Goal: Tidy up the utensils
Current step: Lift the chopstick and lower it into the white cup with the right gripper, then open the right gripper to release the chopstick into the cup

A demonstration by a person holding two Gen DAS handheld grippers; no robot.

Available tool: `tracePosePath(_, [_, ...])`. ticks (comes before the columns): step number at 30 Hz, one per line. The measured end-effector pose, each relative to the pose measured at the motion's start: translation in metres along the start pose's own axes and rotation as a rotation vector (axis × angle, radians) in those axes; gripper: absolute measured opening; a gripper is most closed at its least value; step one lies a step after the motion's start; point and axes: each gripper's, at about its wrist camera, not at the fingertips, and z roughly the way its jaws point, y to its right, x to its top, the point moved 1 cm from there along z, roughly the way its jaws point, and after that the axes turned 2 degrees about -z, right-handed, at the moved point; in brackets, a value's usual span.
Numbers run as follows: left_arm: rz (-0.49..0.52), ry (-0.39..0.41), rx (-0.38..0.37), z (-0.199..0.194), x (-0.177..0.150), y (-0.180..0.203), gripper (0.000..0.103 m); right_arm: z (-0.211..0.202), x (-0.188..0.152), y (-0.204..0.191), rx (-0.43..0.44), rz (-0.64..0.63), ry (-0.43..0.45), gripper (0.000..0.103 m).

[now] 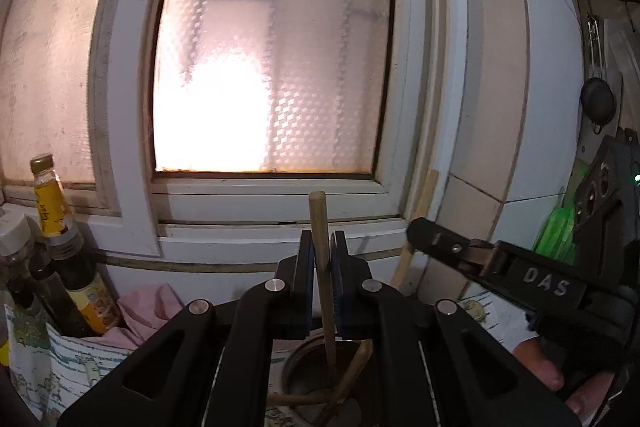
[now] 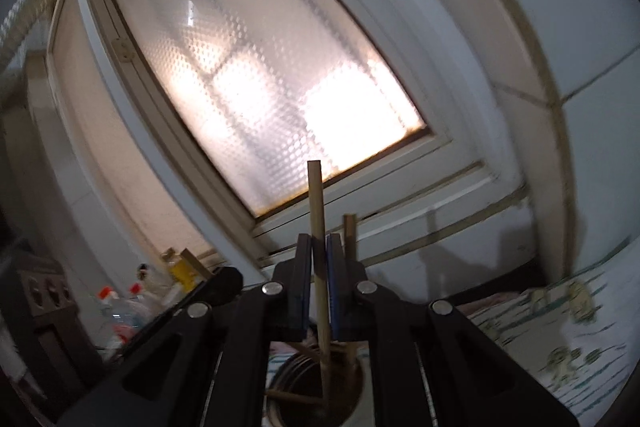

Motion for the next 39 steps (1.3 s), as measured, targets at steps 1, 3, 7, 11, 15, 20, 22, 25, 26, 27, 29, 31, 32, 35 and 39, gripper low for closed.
tracePosePath(1, [0.003, 0.001, 0.009, 0.0, -0.001, -0.002, 0.008, 0.002, 0.001, -0.002, 0.005, -0.001, -0.004, 0.008])
tracePosePath(3, [0.004, 0.0, 0.016, -0.001, -0.001, -0.007, 0.008, 0.002, 0.0, -0.005, 0.003, -0.011, -0.004, 0.009])
tracePosePath(7, [0.022, 0.013, 0.042, -0.005, -0.001, -0.012, 0.008, 0.004, 0.001, -0.008, 0.0, -0.021, -0.009, 0.009])
tracePosePath(11, [0.043, 0.034, 0.067, -0.011, 0.001, -0.014, 0.012, -0.002, 0.003, -0.012, -0.014, -0.038, 0.027, 0.011])
tracePosePath(15, [0.04, 0.063, 0.039, -0.022, 0.003, -0.018, 0.028, -0.013, 0.007, -0.017, -0.006, -0.047, 0.076, 0.029])
tracePosePath(20, [0.036, 0.123, 0.06, -0.041, 0.006, -0.029, 0.039, -0.022, 0.01, -0.024, 0.009, -0.072, 0.114, 0.043])
tracePosePath(22, [0.044, 0.149, 0.072, -0.052, 0.006, -0.032, 0.045, -0.024, 0.01, -0.026, 0.01, -0.077, 0.124, 0.045])
tracePosePath(25, [0.045, 0.185, 0.078, -0.069, 0.003, -0.037, 0.053, -0.026, 0.01, -0.03, 0.001, -0.095, 0.133, 0.048])
tracePosePath(26, [0.051, 0.195, 0.092, -0.074, 0.003, -0.038, 0.054, -0.026, 0.009, -0.032, 0.007, -0.097, 0.134, 0.05])
tracePosePath(27, [0.054, 0.201, 0.099, -0.077, 0.003, -0.04, 0.056, -0.027, 0.009, -0.034, 0.02, -0.099, 0.132, 0.05])
tracePosePath(29, [0.054, 0.22, 0.113, -0.086, 0.002, -0.044, 0.063, -0.029, 0.008, -0.039, 0.035, -0.111, 0.13, 0.051])
tracePosePath(31, [0.051, 0.236, 0.132, -0.094, 0.003, -0.048, 0.071, -0.031, 0.005, -0.044, 0.038, -0.127, 0.134, 0.053])
tracePosePath(32, [0.045, 0.24, 0.139, -0.098, 0.003, -0.052, 0.077, -0.032, 0.004, -0.046, 0.039, -0.136, 0.135, 0.054])
tracePosePath(35, [0.036, 0.247, 0.149, -0.109, 0.0, -0.058, 0.079, -0.033, 0.0, -0.055, 0.047, -0.16, 0.134, 0.055])
tracePosePath(39, [0.029, 0.228, 0.251, -0.119, -0.001, -0.062, 0.085, -0.035, -0.005, -0.067, 0.059, -0.193, 0.135, 0.057])
